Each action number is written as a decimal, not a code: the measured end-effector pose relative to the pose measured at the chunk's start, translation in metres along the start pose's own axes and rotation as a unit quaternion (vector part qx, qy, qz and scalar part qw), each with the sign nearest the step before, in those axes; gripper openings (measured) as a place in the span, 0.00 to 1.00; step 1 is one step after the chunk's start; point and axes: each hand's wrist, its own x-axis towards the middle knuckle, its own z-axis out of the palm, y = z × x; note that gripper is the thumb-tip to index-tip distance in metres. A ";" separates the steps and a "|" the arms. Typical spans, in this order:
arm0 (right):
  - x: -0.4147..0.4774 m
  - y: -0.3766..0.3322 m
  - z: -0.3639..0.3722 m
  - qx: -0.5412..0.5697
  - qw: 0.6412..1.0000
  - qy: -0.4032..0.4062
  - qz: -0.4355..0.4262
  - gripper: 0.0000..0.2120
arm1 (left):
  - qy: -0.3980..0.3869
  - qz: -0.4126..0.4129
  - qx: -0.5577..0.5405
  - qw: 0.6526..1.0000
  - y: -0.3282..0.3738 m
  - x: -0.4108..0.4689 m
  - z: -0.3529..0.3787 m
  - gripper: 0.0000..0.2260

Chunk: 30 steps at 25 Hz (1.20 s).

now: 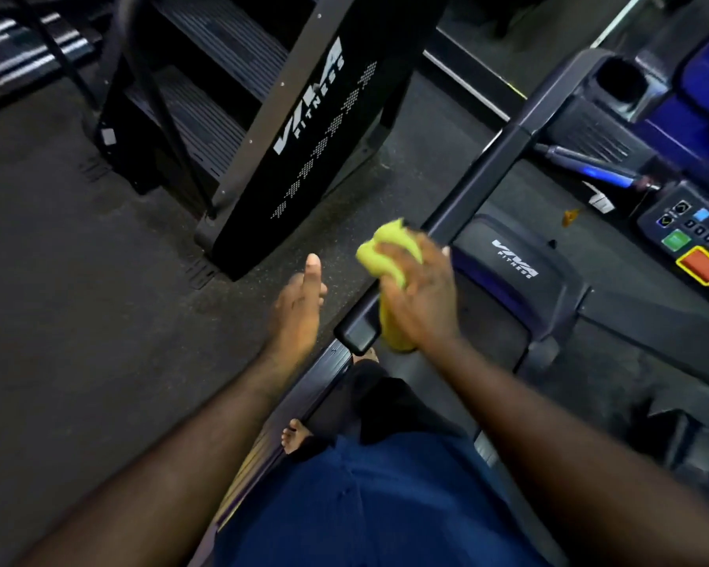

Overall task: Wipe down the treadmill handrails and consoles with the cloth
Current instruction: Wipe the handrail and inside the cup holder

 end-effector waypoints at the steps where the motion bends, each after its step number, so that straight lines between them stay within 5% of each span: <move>1: -0.027 -0.010 0.007 0.013 0.998 -0.019 -0.063 0.24 | -0.006 -0.014 -0.031 0.999 0.006 0.002 0.008 0.40; 4: -0.012 0.023 -0.003 0.017 0.978 -0.054 -0.201 0.25 | -0.073 -0.033 -0.050 0.996 0.023 0.010 0.029 0.43; 8: 0.127 0.129 -0.046 0.057 0.997 0.044 -0.024 0.22 | -0.191 -0.035 0.115 0.974 0.058 0.012 0.072 0.42; 12: 0.132 0.123 -0.038 0.097 0.991 0.080 0.041 0.22 | -0.162 0.010 0.286 0.944 0.086 0.035 0.117 0.29; 15: 0.141 0.157 -0.057 0.056 0.985 -0.005 -0.160 0.23 | -0.159 0.022 0.346 0.924 0.107 0.067 0.152 0.29; 17: 0.207 0.206 -0.081 0.003 0.978 -0.025 -0.207 0.22 | -0.162 0.036 0.356 0.920 0.122 0.087 0.179 0.33; 21: 0.295 0.243 -0.105 -0.076 0.994 0.022 -0.075 0.20 | -0.139 0.090 0.346 0.924 0.161 0.123 0.232 0.33; 23: 0.279 0.241 -0.099 -0.067 0.994 0.031 -0.081 0.20 | -0.117 0.105 0.374 0.914 0.169 0.135 0.250 0.35; 26: 0.283 0.259 -0.110 -0.042 0.984 -0.052 -0.167 0.23 | -0.105 0.109 0.426 0.892 0.167 0.137 0.258 0.37; 30: 0.382 0.264 -0.129 -0.119 0.984 -0.125 -0.050 0.27 | -0.101 0.097 0.438 0.888 0.169 0.141 0.258 0.36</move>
